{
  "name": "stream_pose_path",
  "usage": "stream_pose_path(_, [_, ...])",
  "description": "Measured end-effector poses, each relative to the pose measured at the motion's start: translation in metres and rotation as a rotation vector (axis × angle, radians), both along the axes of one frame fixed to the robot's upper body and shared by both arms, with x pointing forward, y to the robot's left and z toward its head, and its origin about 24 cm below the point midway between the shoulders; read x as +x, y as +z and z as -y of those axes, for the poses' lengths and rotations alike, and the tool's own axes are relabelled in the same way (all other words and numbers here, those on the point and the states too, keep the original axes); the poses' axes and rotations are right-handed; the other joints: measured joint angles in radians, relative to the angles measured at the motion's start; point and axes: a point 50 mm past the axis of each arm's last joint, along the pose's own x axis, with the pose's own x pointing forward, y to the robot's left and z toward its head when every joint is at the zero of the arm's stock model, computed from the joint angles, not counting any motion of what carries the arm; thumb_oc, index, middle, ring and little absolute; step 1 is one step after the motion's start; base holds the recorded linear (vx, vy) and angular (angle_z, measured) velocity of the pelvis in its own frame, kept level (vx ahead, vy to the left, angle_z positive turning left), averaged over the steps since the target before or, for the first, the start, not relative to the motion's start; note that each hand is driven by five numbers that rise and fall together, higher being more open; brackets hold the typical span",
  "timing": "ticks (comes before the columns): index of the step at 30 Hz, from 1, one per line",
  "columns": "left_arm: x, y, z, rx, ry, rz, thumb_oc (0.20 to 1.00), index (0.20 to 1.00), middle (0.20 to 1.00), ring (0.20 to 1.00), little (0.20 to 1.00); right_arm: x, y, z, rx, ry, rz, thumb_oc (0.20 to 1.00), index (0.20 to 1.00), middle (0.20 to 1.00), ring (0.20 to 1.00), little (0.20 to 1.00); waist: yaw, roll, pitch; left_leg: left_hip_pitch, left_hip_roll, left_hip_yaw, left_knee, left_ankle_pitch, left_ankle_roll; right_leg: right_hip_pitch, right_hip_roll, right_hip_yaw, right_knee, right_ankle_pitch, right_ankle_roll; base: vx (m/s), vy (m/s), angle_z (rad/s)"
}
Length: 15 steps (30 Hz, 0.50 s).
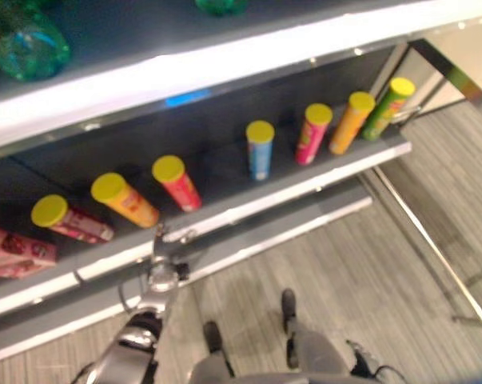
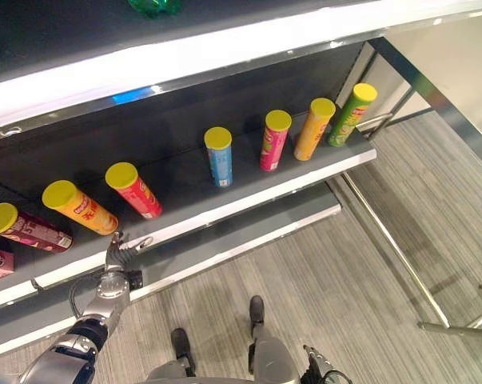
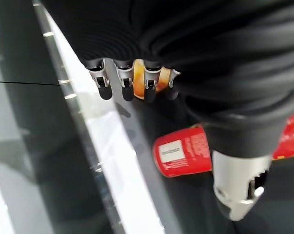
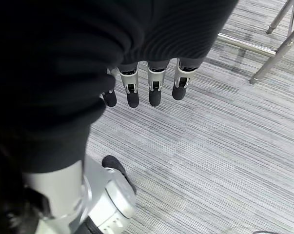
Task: Put the goods on the table back onto the shelves and tidy them up.
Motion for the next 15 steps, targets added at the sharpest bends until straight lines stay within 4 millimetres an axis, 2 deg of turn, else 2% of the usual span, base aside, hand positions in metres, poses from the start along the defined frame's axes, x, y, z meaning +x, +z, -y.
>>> stream_pose_path(4, [0.009,0.013,-0.016,0.049,0.052,0.024,1.000,1.000,1.000,1.000,1.000,0.004,0.001,0.001,-0.007,-0.001,0.021,1.000,1.000,1.000,1.000,1.000,-0.002,-0.004,0.022,-0.002,0.002,0.009,0.000,-0.001,0.000,-0.006,0.003,0.007,0.002,0.001,-0.001,-0.01,-0.021,-0.05])
stream_pose_path(8, [0.006,0.019,-0.038,0.081,0.124,0.025,1.000,1.000,1.000,1.000,1.000,0.005,0.002,0.000,-0.009,0.000,0.029,1.000,1.000,1.000,1.000,1.000,-0.002,-0.012,0.028,-0.003,0.012,0.021,0.000,-0.005,-0.006,-0.015,0.011,0.019,0.001,0.000,0.000,0.00,-0.022,-0.09])
stream_pose_path(15, [0.015,0.036,-0.053,0.127,0.156,0.052,1.000,1.000,1.000,1.000,1.000,0.016,0.004,-0.005,-0.005,0.043,0.055,1.000,1.000,1.000,1.000,1.000,-0.003,-0.031,0.049,-0.021,0.019,0.022,0.001,-0.001,-0.012,-0.034,0.021,0.019,0.002,0.004,-0.006,0.00,-0.002,-0.01])
